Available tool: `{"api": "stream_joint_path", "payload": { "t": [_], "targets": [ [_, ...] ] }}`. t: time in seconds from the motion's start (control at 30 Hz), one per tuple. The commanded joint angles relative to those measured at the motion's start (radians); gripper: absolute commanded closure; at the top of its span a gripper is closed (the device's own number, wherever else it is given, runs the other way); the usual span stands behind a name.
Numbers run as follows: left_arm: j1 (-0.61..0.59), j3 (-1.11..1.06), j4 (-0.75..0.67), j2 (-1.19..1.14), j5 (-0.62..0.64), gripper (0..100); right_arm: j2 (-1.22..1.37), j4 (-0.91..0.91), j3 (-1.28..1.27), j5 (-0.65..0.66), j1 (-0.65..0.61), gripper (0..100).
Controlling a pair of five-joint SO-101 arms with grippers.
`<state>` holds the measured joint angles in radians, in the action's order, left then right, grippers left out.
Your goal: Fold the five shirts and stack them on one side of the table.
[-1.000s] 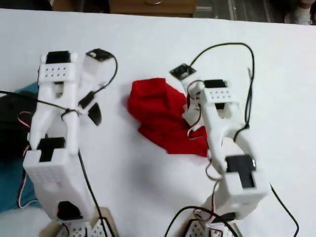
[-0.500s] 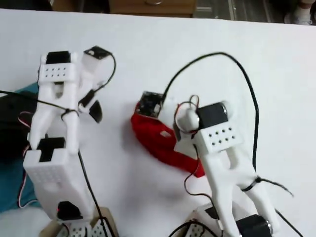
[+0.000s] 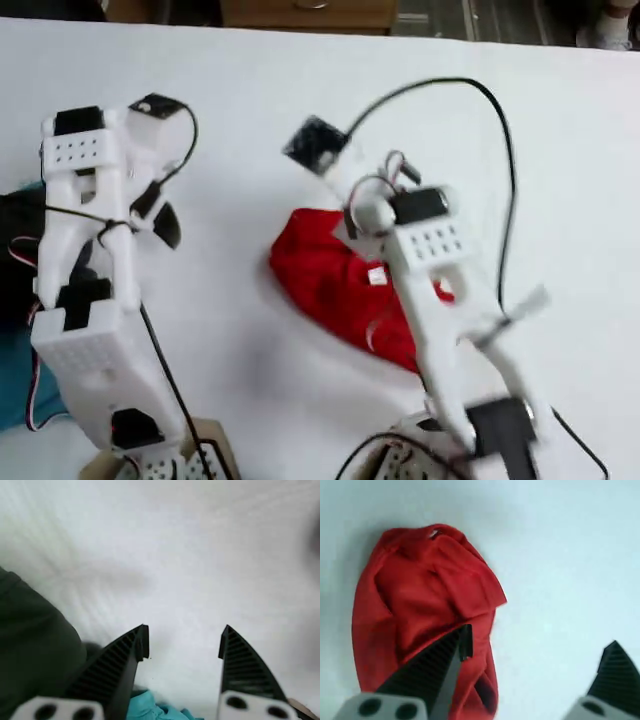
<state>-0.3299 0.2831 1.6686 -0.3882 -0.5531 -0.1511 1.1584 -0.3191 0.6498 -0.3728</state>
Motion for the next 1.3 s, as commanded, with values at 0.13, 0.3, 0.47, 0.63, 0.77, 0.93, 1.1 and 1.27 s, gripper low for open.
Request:
{"api": "stream_joint_path", "payload": {
  "t": [0.13,0.3,0.47,0.63,0.77,0.93,1.1,1.27],
  "targets": [
    [-0.009,0.005,0.012,0.009,0.006,75,0.455,0.113,0.351,-0.018,-0.111,60.1],
    [-0.012,0.005,0.026,0.009,0.006,75,0.668,0.174,0.56,0.055,-0.107,60.1],
    [-0.009,0.005,0.026,0.009,0.006,75,0.854,0.278,0.792,0.072,-0.077,60.2],
    [-0.008,0.005,0.026,0.009,0.006,75,0.995,0.438,0.997,0.074,-0.05,79.6],
    [-0.006,0.005,0.026,0.009,0.005,75,1.027,0.527,1.131,0.068,-0.01,97.2],
    [-0.006,0.005,0.026,0.008,0.003,75,0.97,0.559,1.327,0.071,0.084,97.8],
    [0.015,0.004,0.034,0.008,0.002,75,0.865,0.561,1.493,0.072,0.199,97.9],
    [0.055,0.004,0.04,0.008,0.002,75,0.816,0.561,1.531,0.072,0.341,97.9]
  ]
}}
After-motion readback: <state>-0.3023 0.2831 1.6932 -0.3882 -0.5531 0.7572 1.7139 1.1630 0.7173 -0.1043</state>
